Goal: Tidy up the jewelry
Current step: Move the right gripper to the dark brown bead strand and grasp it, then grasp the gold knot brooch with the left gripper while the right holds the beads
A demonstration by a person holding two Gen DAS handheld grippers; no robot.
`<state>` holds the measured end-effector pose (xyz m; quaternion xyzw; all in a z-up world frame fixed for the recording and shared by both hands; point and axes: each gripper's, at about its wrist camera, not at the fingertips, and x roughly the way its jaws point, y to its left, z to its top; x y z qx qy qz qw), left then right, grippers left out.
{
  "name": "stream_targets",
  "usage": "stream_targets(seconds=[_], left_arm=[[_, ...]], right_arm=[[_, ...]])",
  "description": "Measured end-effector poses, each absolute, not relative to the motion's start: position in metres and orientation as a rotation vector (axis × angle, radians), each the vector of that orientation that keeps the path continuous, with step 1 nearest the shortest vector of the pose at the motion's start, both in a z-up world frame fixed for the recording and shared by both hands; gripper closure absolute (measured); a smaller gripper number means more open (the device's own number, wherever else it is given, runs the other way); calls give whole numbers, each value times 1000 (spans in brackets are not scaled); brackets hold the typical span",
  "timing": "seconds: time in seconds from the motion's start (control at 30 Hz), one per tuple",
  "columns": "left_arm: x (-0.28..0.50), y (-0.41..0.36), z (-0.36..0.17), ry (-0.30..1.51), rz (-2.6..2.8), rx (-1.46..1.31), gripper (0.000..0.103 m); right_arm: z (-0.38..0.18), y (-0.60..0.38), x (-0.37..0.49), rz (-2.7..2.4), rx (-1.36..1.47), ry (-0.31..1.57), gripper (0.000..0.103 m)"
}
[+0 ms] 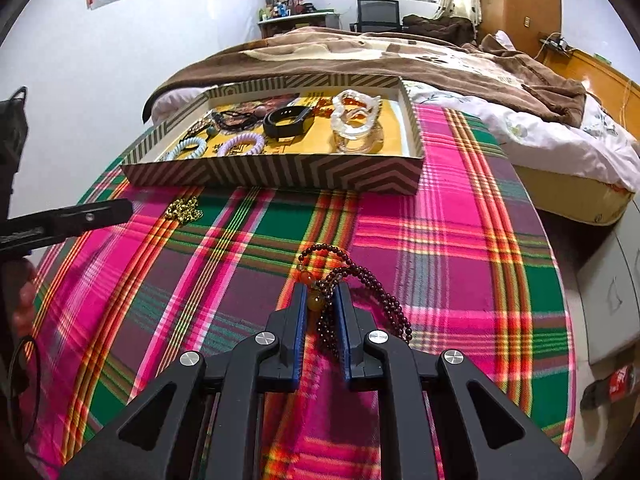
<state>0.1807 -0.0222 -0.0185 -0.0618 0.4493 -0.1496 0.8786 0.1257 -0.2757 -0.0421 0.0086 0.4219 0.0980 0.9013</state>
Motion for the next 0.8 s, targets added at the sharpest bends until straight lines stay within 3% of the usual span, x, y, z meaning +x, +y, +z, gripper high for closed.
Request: stream_targets(seconds=[0.7,0.8], left_arm=[[204,-79,-40,948,-286,64,33],[202,-84,-41,931,-259,113,46]], right_arm=[[-41,-288,114,222,103,857,89],[-41,-289,114,225,106,858,89]])
